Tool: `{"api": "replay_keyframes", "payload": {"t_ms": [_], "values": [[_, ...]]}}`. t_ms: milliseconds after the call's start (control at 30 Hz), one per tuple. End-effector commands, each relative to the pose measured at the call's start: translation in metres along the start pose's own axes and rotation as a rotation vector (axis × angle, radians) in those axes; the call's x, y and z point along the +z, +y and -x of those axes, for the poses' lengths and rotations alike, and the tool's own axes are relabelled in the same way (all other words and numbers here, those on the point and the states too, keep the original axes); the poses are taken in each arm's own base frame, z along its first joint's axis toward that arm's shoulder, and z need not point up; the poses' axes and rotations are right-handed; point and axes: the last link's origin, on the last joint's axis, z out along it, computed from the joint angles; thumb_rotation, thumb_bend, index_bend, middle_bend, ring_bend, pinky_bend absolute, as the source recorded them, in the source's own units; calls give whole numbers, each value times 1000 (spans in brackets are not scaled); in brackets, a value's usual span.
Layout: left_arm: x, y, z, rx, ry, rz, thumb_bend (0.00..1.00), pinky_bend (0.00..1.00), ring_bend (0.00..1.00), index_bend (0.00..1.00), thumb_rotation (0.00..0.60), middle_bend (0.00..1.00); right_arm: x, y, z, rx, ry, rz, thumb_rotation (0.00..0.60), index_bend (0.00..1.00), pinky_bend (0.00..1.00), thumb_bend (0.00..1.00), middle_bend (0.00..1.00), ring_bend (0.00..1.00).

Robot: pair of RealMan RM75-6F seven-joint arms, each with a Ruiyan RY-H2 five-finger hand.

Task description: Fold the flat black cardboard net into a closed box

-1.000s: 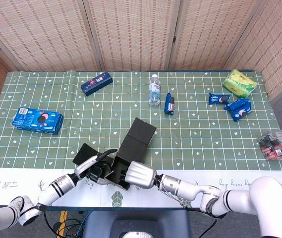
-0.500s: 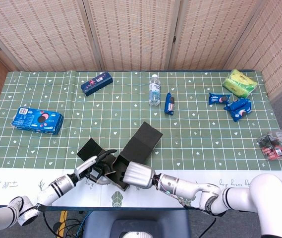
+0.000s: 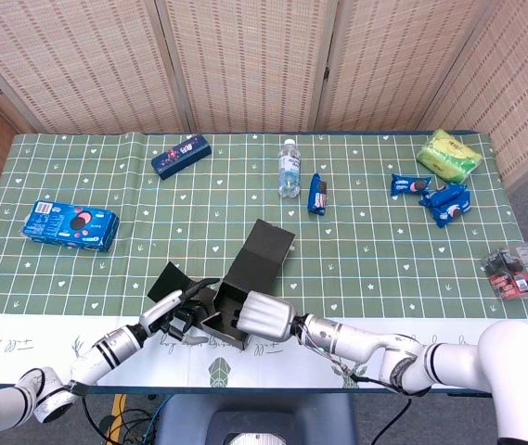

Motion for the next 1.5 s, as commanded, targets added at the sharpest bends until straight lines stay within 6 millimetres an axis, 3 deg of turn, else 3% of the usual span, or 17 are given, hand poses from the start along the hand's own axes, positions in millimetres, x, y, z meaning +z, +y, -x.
{"api": "replay_keyframes", "payload": {"t_ms": [33, 167, 233, 467, 733, 933, 1167, 1500], "values": [[-4, 2, 0, 27, 35, 27, 162, 692, 441, 23, 600, 19, -1, 6, -1, -58, -11, 15, 600, 311, 995, 345, 302, 728], [-9, 4, 0, 39, 66, 47, 162, 658, 322, 21, 600, 19, -3, 8, -2, -99, -4, 48, 600, 139, 981, 236, 131, 669], [-11, 6, 0, 43, 81, 58, 161, 640, 240, 21, 600, 19, -5, 9, -3, -100, 3, 69, 600, 92, 972, 217, 92, 655], [-18, 13, -3, 72, 136, 97, 162, 534, 129, 24, 600, 19, -27, 13, -11, 2, 69, 187, 600, 12, 962, 202, 35, 631], [-28, 22, -13, 86, 187, 123, 162, 482, 91, 25, 600, 19, -78, -7, -2, 454, 109, 428, 600, 4, 960, 150, 134, 631], [-33, 25, -18, 68, 198, 122, 161, 461, 76, 26, 600, 19, -99, -31, 15, 834, 156, 583, 600, 4, 959, 73, 156, 631], [-35, 30, -19, 67, 201, 134, 162, 436, 67, 25, 600, 19, -97, -51, 29, 1197, 176, 672, 600, 0, 959, 0, 81, 631], [-37, 34, -20, 64, 208, 138, 162, 434, 62, 22, 600, 19, -72, -68, 40, 1378, 124, 689, 600, 0, 959, 0, 1, 618]]}}
